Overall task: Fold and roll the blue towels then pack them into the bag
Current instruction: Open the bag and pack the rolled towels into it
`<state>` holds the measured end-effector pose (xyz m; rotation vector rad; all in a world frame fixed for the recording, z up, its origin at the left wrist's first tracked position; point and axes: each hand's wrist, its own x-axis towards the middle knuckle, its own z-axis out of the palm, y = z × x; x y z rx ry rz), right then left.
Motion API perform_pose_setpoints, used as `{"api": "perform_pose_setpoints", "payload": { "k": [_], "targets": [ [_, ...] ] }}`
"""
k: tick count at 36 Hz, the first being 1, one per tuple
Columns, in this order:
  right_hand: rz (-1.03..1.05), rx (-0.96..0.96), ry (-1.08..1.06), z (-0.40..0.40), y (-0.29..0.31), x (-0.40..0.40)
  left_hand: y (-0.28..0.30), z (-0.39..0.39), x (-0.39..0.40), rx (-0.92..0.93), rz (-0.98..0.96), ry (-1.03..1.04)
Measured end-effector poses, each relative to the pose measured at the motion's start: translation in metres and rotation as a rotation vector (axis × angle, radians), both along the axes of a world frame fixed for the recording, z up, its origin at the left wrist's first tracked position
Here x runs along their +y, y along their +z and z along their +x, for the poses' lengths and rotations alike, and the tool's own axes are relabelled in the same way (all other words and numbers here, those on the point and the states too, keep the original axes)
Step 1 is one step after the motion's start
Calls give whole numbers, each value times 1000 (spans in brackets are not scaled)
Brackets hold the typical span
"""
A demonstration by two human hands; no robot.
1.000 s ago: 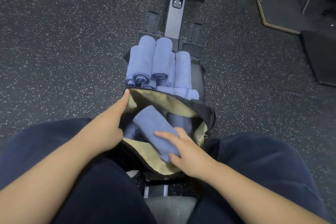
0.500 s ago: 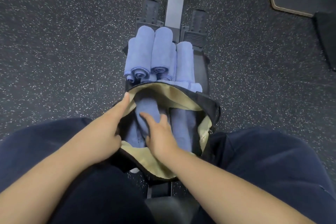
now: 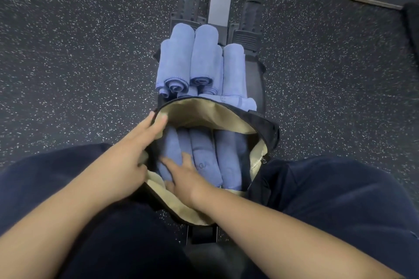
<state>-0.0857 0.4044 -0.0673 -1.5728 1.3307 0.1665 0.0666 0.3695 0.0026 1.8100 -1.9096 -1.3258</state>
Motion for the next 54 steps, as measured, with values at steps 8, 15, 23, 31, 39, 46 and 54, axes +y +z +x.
{"api": "perform_pose_setpoints", "payload": {
  "k": [8, 15, 23, 31, 39, 46, 54],
  "targets": [
    [84, -97, -76, 13, -4, -5, 10, 4, 15, -144, 0, -135],
    [113, -93, 14, 11, -4, -11, 12, 1, 13, -169, 33, -120],
    [112, -81, 61, 12, -9, -19, 17, -1, 13, -158, -13, -84],
    [-114, -91, 81, -4, 7, -14, 12, 1, 11, -171, -28, -76],
    [-638, -257, -89, -21, 53, -16, 8, 2, 6, -189, -49, -82],
    [-980, -359, -222, -17, 83, -54, 8, 1, 5, -182, -48, -67],
    [-782, -34, -317, -10, 100, -126, 8, 1, 0, -167, -31, -73]
  ]
}}
